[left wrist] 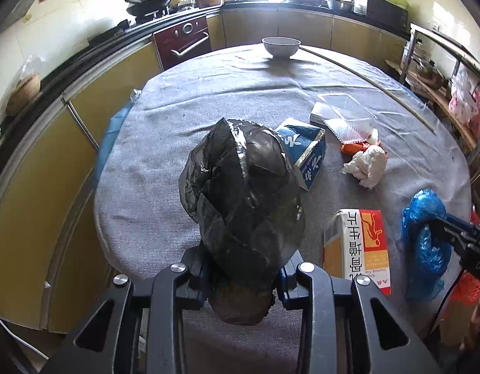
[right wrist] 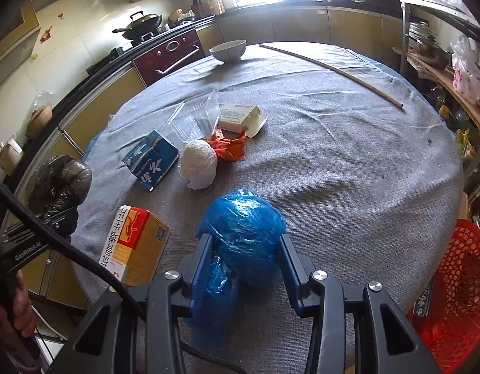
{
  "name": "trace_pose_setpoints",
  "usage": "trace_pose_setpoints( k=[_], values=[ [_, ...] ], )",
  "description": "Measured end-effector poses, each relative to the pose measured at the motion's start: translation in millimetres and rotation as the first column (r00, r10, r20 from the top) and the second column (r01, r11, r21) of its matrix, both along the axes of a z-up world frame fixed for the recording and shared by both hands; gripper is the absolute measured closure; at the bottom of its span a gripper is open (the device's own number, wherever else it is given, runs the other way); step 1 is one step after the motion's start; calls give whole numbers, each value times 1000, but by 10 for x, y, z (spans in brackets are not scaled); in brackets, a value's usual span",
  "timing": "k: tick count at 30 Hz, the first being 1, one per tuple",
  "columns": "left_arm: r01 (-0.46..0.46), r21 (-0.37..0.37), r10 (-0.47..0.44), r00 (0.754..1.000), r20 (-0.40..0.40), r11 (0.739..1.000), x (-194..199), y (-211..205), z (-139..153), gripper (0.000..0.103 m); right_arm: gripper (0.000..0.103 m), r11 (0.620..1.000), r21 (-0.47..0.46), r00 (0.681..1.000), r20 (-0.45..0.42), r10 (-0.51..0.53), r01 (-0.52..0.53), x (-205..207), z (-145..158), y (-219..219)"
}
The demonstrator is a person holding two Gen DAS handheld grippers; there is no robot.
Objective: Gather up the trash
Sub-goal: 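Hold the black bag in the left tool and the blue bag in the right tool above the table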
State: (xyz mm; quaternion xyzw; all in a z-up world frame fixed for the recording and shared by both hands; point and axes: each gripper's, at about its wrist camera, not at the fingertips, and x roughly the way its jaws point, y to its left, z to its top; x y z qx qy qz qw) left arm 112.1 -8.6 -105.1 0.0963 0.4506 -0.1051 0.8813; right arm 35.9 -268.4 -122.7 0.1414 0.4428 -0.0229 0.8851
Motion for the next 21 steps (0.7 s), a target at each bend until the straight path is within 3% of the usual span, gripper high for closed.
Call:
trace_pose_setpoints(
  k=[7,21],
  values=[
    [31,116,-39,997,73,993,-107,-142,60,68,58,1000,24,1000,-4,-7,8,13,-22,-37],
    [29,170,-32,999,14,985,-35,-233,-88,68,57,996,88,1000,6,-2,1,4,-73,-136]
  ],
)
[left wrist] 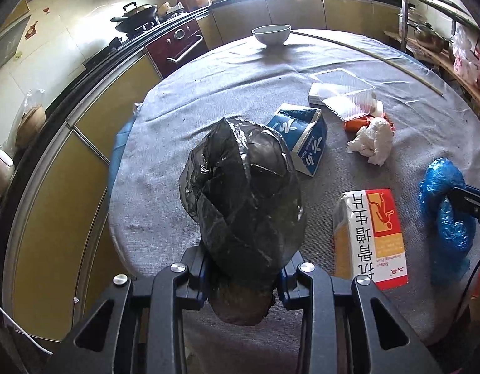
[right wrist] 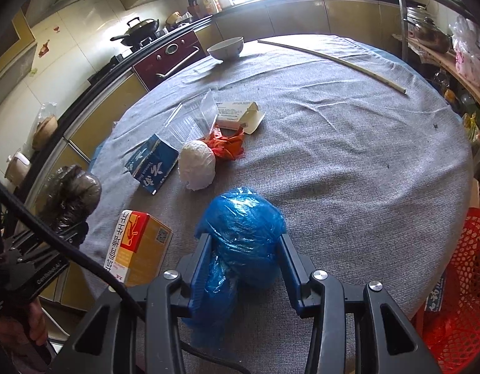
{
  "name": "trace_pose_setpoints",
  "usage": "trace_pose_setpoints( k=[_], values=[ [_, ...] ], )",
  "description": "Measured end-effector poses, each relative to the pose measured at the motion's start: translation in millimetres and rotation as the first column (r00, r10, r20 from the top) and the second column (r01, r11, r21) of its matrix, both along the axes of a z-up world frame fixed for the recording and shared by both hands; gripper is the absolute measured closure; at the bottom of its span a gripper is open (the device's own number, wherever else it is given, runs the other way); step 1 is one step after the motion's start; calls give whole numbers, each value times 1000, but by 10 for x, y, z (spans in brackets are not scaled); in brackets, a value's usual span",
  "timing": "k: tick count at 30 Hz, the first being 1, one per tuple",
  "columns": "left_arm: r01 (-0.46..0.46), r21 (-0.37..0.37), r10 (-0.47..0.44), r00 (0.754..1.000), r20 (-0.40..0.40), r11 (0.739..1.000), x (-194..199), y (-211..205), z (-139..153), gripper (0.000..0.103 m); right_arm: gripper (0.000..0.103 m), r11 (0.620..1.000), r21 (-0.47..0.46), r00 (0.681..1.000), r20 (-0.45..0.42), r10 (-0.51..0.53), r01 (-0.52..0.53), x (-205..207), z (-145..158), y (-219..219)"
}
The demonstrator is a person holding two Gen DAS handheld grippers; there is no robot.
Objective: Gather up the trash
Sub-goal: 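Hold the black bag in the left tool and the blue bag in the right tool above the table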
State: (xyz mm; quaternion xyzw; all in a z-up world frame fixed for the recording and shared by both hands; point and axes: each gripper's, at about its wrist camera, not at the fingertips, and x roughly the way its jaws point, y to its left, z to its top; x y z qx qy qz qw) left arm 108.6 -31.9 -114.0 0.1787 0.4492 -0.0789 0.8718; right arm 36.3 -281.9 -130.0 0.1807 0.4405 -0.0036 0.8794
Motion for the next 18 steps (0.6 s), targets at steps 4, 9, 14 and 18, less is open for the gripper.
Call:
trace_pose_setpoints(
  k=[4,9,14,18],
  values=[
    [-6,7,7,1000,-12,1000,36,4,-37,67,57,1000,11,1000,2,3,-3,8,-12,-19],
    [-10,10,10,1000,-25,1000,60,11,-76,67,57,1000,15,1000,3,5,-5,19,-20,-26],
    [-9,5,9,999,-33,1000,82,23,-98,66,56,1000,8,1000,-1,9,-9,36,-23,-13],
    [-13,-54,8,996,-91,998,155,92,-162,66,56,1000,0,1000,-6,14,-14,53,-20,4]
  ],
)
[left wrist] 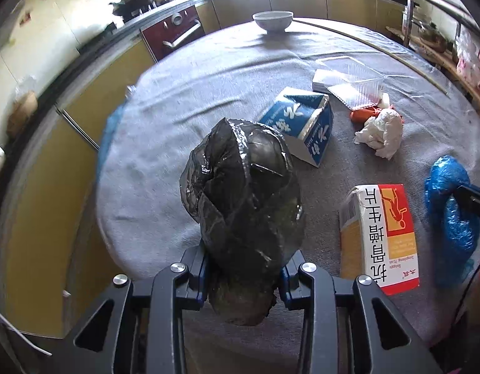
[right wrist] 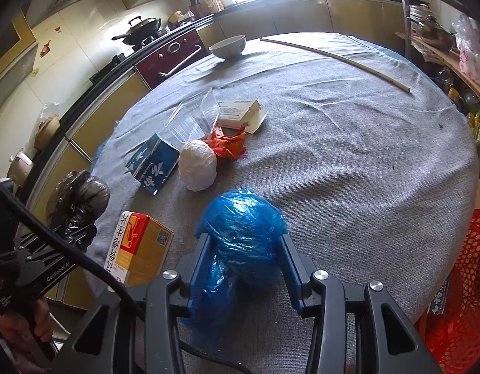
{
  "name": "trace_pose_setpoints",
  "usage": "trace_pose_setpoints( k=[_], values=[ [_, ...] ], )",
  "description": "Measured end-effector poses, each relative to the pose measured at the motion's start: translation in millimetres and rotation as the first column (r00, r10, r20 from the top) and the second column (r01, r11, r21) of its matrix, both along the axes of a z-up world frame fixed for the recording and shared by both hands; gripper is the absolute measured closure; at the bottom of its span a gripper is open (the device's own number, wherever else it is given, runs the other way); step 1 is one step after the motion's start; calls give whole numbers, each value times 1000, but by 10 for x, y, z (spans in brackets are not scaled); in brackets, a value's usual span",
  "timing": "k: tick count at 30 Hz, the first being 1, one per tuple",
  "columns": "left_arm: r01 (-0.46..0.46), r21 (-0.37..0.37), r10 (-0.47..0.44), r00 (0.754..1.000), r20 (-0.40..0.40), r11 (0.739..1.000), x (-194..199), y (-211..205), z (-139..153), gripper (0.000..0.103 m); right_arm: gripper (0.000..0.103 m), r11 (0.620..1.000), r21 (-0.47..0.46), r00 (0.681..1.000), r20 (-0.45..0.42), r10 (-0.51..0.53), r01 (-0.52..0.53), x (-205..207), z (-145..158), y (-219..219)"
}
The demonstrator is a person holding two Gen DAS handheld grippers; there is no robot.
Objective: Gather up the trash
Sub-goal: 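Hold the black bag in the left tool and the blue bag in the right tool above the table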
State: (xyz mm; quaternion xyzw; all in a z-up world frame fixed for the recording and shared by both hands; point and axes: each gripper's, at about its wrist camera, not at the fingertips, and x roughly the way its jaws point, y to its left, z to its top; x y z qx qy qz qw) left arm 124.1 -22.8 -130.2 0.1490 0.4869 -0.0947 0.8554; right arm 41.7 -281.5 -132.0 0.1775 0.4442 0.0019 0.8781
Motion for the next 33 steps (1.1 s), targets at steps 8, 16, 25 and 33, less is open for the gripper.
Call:
trace_pose_setpoints(
  k=[8,16,25,33],
  values=[
    [-27,-251,-17,985,-172,968,242,323,-202,65,56,1000,-1,1000,-7,7,-7,20,-6,2],
    [-45,-337,-23,980,-195,940,293,457,-234,43,56,1000,21,1000,-5,10,-9,18,-20,-29],
    [-13,-316,-38,987,-156,949,244,409,-90,36,46,995,94,999,-20,40,-38,-37,-68,-79],
    [-18,-305,-28,989,-144,952,286,393,-31,36,39,986,159,998,23,52,-55,-163,11,-200]
  ],
)
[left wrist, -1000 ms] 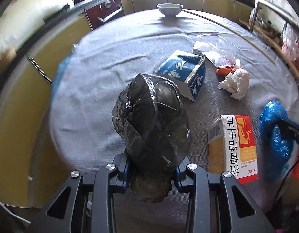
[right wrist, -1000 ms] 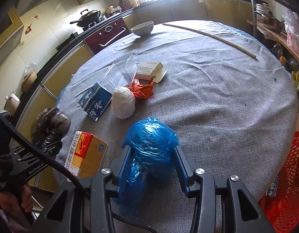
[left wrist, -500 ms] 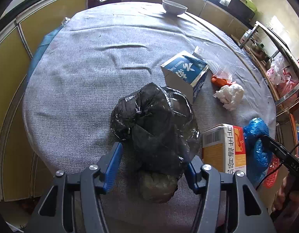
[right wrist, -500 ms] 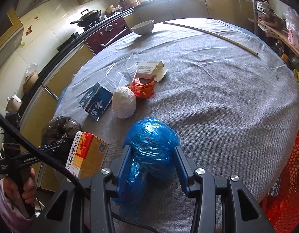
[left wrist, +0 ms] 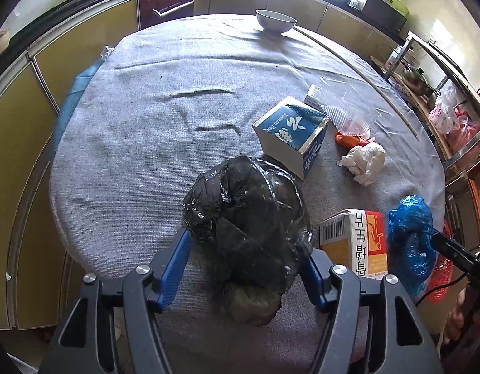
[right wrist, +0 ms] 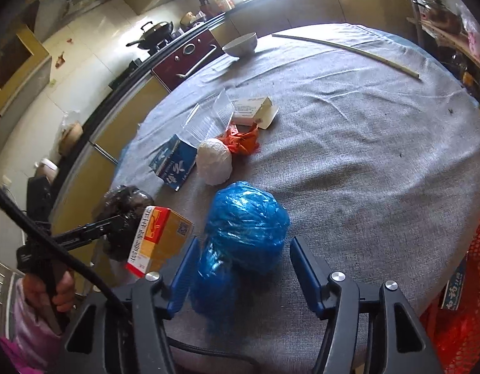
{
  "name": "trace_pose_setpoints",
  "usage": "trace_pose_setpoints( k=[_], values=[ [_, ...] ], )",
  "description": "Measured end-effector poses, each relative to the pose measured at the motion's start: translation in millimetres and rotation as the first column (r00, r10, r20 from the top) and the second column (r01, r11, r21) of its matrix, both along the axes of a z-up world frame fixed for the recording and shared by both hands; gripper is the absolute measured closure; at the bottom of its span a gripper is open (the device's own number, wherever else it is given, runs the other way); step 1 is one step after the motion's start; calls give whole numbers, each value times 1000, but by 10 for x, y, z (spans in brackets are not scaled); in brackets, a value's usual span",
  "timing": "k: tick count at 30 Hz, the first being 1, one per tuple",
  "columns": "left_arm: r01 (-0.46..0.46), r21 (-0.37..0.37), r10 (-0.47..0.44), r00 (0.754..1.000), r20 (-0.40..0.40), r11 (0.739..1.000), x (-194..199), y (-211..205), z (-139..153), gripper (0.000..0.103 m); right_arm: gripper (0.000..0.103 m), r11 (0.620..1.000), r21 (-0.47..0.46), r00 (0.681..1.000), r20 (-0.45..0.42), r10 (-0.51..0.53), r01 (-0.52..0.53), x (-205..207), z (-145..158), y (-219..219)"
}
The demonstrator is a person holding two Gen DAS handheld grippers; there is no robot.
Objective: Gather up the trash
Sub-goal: 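Hold the black bag in the left tool and the blue bag in the right tool above the table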
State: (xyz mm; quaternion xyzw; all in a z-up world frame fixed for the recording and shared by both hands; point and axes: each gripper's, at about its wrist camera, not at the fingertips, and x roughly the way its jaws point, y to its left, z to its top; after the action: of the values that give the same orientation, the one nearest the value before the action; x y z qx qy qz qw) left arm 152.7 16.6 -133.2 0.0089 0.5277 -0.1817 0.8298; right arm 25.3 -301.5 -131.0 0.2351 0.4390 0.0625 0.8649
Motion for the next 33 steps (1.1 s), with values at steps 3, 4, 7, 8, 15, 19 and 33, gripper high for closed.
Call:
trace_pose_setpoints(
  k=[3,4,7,8,15,19,33],
  values=[
    [4,7,-4,1000,-5,1000,27,-33,-34,36,39,999,45,1000,-19,-6,7,13,-53,-25],
    [5,4,-5,1000,-7,1000,19,-29,-42,36,39,998,59,1000,-25,-9,11,24,-68,-34],
    [1,-11,-1,1000,-26,1000,42,-21,-103,36,39,996,90,999,-39,-18,21,50,-109,-25],
    [-1,-16,0,999,-35,1000,50,-14,-131,36,39,996,92,999,-47,-20,24,63,-126,-13],
    [-32,-64,27,997,-74,997,73,79,-243,63,51,998,55,998,-63,-26,30,84,-200,85],
    [-48,-57,47,998,-33,997,39,109,-144,64,52,1000,22,999,-25,-21,22,60,-115,117],
    [-31,34,26,990,140,999,-230,-126,479,64,52,999,36,994,108,23,-27,-42,160,224]
  ],
)
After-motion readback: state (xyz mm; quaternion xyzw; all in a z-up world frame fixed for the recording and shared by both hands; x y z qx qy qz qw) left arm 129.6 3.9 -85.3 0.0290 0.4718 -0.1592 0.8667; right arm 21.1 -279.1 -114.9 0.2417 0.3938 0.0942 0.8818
